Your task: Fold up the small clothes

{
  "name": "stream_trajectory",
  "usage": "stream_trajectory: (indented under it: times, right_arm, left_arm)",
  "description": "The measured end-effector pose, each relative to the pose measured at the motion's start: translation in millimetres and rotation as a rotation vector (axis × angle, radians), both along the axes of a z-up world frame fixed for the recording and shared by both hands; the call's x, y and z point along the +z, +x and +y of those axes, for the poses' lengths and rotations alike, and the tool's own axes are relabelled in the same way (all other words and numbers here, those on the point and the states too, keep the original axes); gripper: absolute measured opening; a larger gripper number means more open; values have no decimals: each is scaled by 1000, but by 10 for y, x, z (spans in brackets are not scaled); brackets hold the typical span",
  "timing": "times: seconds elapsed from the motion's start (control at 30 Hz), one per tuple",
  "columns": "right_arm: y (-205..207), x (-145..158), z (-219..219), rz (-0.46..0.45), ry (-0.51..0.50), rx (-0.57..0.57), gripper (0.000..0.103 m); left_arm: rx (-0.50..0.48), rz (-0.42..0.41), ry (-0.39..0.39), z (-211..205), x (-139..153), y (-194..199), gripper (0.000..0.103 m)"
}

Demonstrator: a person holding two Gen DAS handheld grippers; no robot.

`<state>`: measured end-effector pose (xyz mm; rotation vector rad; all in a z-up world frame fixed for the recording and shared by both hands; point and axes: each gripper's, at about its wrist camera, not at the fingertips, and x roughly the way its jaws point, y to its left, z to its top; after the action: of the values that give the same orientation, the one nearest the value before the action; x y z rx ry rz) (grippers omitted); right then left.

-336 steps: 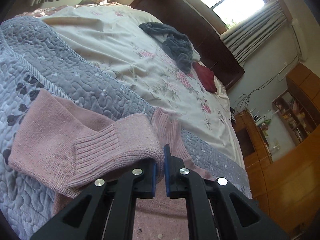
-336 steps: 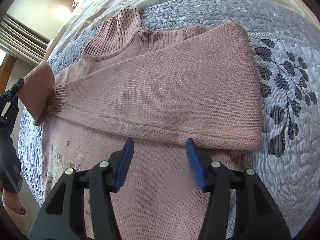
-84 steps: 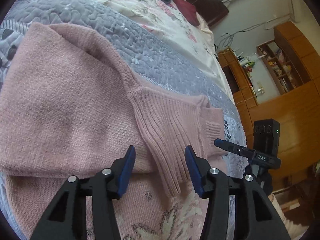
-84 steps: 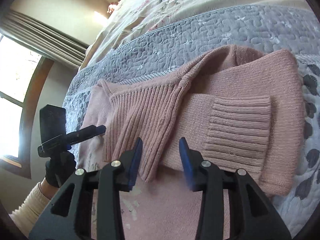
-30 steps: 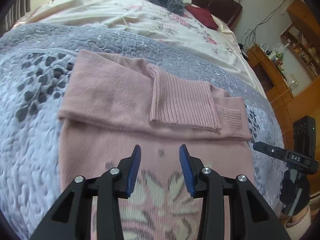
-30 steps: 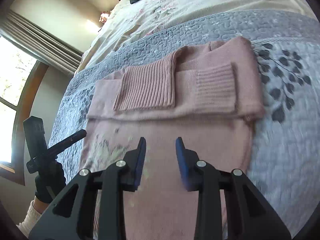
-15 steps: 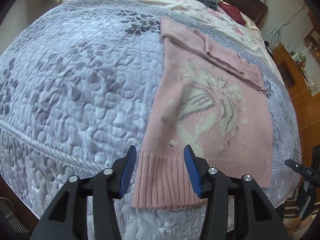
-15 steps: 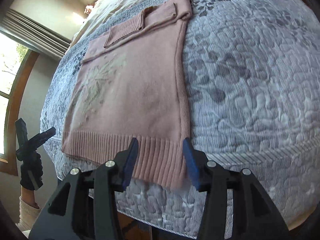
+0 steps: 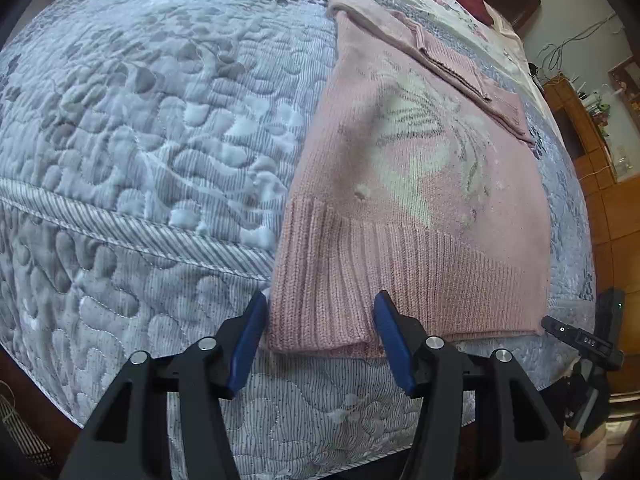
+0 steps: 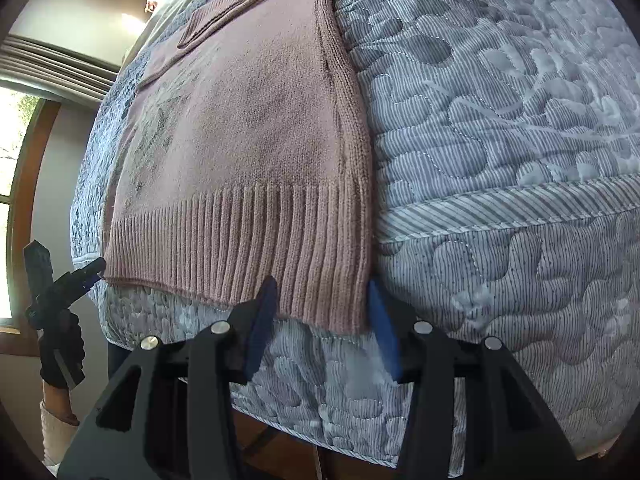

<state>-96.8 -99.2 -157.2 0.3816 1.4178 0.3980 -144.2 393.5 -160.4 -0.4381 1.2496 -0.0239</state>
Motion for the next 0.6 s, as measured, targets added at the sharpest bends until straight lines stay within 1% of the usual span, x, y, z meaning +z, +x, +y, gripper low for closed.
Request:
stream_trajectory:
  times: [0.1, 0.23, 0.4, 0.43, 0.47, 0.53, 0.57, 0.6]
  right_arm:
    - [-10, 1, -22, 2, 19, -16, 47]
    - [-41, 11, -114, 8, 45, -47, 45]
    - [-23, -39, -99, 28, 46, -39, 44]
    - [-1, -54, -71, 31, 41, -35, 41]
    - [16, -64, -61, 33, 36, -29, 30]
    - [61, -110, -53, 60, 62, -7, 12]
    - [79, -130, -66, 75, 77, 2, 11]
    - [99, -142, -79, 83, 84, 17, 11]
  left_arm:
    - [31, 0, -31, 34, -64, -23, 60]
    - [56, -3, -75, 124, -62, -120, 60]
    - [64, -6, -135, 211, -145, -109, 58]
    - [69, -12, -141, 219, -143, -96, 55]
    - [70, -13, -148, 218, -143, -84, 52]
    - [66, -6, -177, 198, -147, -38, 33]
    - [58, -5, -207, 180, -153, -15, 27]
    - [52, 0, -230, 159, -161, 10, 18]
